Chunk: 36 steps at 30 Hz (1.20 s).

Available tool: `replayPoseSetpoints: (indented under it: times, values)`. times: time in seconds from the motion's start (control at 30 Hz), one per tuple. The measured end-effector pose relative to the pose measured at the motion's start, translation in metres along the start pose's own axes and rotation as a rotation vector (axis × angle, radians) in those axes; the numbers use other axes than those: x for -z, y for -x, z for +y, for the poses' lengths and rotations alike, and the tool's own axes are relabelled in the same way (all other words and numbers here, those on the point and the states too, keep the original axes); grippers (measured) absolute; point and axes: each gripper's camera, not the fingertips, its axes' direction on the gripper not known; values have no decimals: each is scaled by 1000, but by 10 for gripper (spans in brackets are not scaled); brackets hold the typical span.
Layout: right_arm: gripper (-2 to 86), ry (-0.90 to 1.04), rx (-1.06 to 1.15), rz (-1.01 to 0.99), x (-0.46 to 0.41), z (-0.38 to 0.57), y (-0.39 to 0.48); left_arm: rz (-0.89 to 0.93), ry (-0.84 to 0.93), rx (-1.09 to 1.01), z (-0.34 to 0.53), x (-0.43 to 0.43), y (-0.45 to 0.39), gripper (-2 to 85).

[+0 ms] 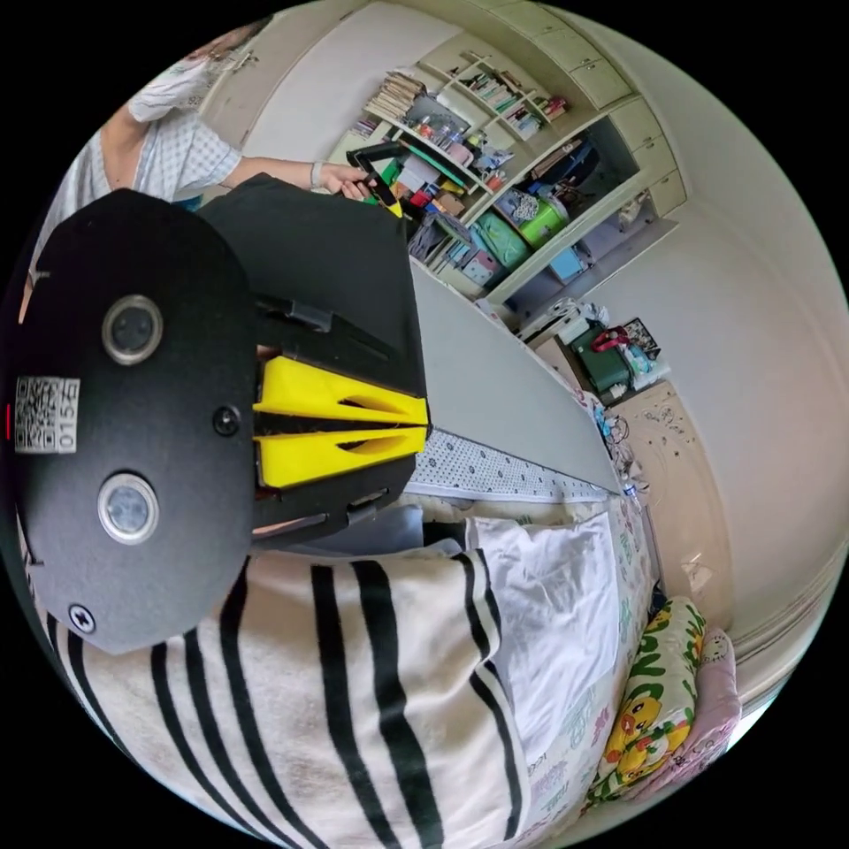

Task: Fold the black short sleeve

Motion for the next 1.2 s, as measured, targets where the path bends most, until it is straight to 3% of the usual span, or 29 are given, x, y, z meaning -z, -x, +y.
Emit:
replayPoseSetpoints:
  times: [0.2,0.3,0.4,0.47,0.63,0.7,0.87,1.03,1.1,1.2]
  values:
    - [11,113,27,149,-92,-4,-17,-70,75,21,2,-35,-4,2]
    - [33,42,83,193,-99,10,-19,-83,85,21,-1,-41,-10,6]
    - [62,-67,293,357,-95,53,16,-102,145,19,-6,-57,-17,9]
    - [73,-140,436,276,-92,97,50,-115,169,1,-10,-64,-25,12]
    - [72,-157,860,-200,-132,238,145,-178,209,-53,-20,-77,-52,13]
    - [75,-166,951,-259,-155,270,171,-181,204,-49,-22,-77,-57,12]
    - [86,-213,1024,-156,-228,310,216,-208,197,-79,-28,-79,-75,6]
    - [65,-57,1014,139,-322,324,217,-188,199,-77,-37,-80,-86,-2]
    - [10,-69,1003,150,-337,329,209,-179,199,-74,-40,-81,-89,-4]
    - [-3,-91,1000,99,-349,334,199,-194,165,-59,-44,-75,-95,-6]
